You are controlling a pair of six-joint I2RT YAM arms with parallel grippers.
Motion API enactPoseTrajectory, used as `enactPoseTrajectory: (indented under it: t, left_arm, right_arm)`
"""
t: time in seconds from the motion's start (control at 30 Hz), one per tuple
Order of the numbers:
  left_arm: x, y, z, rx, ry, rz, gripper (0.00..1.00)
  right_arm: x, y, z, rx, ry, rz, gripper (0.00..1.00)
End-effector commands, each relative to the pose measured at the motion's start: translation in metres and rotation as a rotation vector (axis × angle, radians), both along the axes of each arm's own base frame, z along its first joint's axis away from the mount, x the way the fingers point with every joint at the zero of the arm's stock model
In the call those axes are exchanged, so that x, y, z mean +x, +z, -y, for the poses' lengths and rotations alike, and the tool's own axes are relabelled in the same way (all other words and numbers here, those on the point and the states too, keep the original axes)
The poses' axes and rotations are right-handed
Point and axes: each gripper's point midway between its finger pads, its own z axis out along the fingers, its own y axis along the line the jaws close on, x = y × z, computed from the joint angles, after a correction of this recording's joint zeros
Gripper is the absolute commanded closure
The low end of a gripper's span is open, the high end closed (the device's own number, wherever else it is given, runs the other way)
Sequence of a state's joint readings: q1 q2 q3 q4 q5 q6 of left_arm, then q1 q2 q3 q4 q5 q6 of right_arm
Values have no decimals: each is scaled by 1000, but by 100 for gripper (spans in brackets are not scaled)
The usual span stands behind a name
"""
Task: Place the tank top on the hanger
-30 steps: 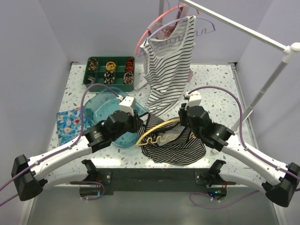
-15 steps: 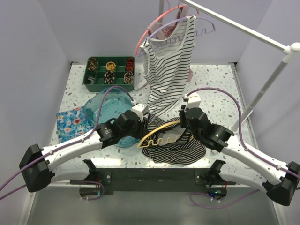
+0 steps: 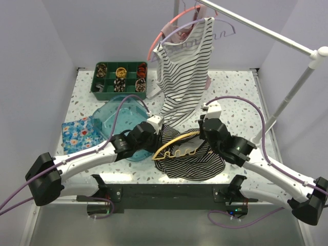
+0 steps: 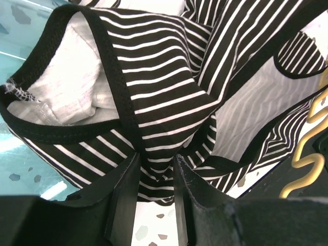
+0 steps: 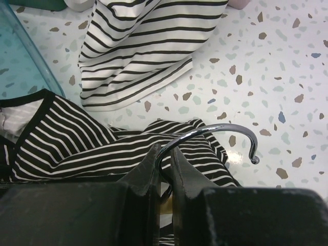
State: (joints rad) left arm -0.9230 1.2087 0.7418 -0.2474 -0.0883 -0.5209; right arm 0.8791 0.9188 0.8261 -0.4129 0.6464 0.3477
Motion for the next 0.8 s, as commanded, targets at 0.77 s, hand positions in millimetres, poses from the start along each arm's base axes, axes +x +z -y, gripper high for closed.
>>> enactPoseTrajectory:
  t: [0.77]
  left_arm:
    - [0,56,-19,-106,79,95,100]
  right_arm:
    - [25,47,48,-15,-386,198,100]
